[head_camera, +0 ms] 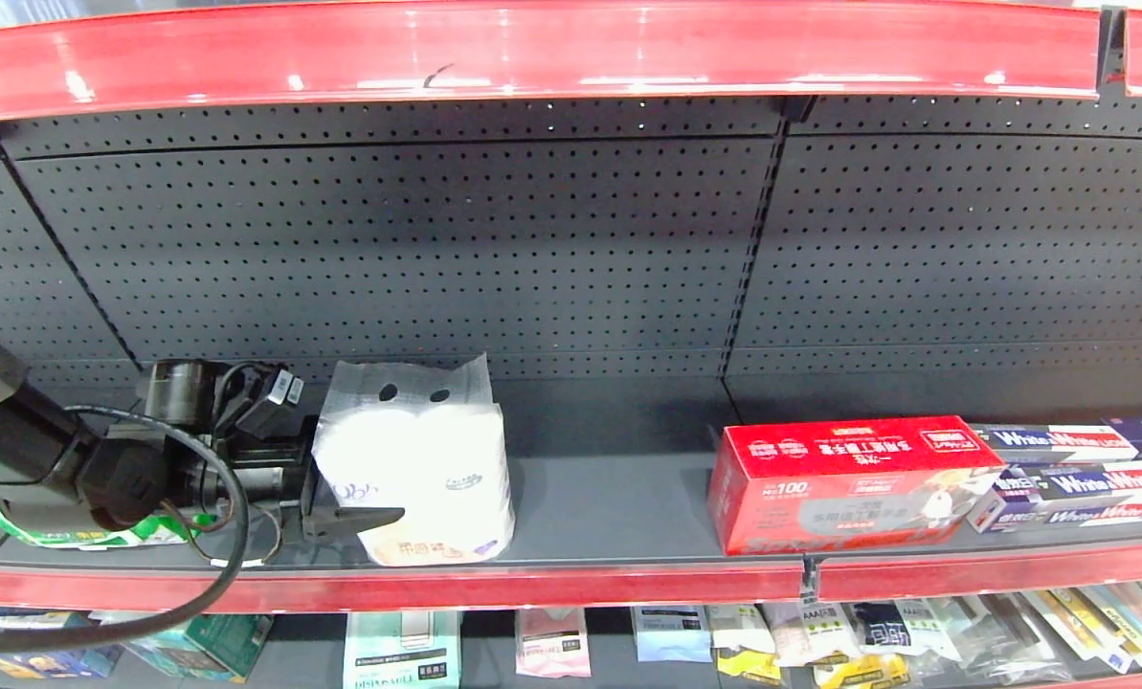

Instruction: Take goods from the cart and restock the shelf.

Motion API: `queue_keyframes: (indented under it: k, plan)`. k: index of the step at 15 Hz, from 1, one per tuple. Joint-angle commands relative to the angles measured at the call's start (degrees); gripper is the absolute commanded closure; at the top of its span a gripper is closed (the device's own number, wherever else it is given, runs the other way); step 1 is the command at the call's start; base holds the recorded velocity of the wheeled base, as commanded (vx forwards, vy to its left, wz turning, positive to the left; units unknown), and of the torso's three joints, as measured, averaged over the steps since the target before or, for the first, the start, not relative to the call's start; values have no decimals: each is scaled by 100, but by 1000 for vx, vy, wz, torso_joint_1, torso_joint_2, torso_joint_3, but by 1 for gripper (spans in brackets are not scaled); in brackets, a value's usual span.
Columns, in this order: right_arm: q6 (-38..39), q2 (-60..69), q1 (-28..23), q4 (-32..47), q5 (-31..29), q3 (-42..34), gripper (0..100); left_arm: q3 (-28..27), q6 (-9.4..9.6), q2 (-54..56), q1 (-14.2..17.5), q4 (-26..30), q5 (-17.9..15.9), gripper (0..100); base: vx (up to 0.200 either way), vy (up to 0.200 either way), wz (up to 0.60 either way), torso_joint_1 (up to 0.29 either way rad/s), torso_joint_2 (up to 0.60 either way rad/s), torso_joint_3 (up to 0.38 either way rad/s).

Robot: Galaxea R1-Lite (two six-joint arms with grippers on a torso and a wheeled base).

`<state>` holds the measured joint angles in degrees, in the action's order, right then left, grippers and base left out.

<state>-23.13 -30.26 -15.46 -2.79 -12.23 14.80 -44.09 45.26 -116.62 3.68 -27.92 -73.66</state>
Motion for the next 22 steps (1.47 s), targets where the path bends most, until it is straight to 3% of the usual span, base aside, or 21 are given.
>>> queue_keyframes:
  k: [1,4,8,9,10,11,15,17,18,20,22]
  plan:
    - [1,-7,-1,-2,1,-12,100,-29,0,25,1,-21,-8,0,0,0,0,0,0,0]
    - [1,-7,-1,-2,1,-12,100,-20,-26,148,106,-21,-17,0,0,0,0,0,0,0]
    - [1,-7,-1,-2,1,-21,100,-38,-299,535,449,-38,-8,0,0,0,0,0,0,0]
    - [1,-7,-1,-2,10,-47,100,-12,-439,728,520,-30,-8,0,0,0,0,0,0,0]
    - [1,-7,-1,-2,10,-100,100,24,-756,1018,607,-30,-17,0,0,0,0,0,0,0]
    - [1,-7,-1,-11,10,-100,100,59,-923,1220,722,-47,-8,0,0,0,0,0,0,0]
    - [1,-33,-1,-11,27,-47,100,94,-940,1405,1170,-47,71,0,0,0,0,0,0,0]
    - [1,-50,8,-11,36,-39,100,-38,-1011,1466,1328,-56,308,0,0,0,0,0,0,0]
    - [1,-59,8,-11,45,-39,100,-73,-1230,1572,1337,-65,449,0,0,0,0,0,0,0]
    - [10,-112,16,-20,54,-30,100,-20,-1916,1994,1293,-82,1055,0,0,0,0,0,0,0]
    - [10,-147,16,-46,63,-3,100,-20,-2021,2073,1302,-100,1785,0,0,0,0,0,0,0]
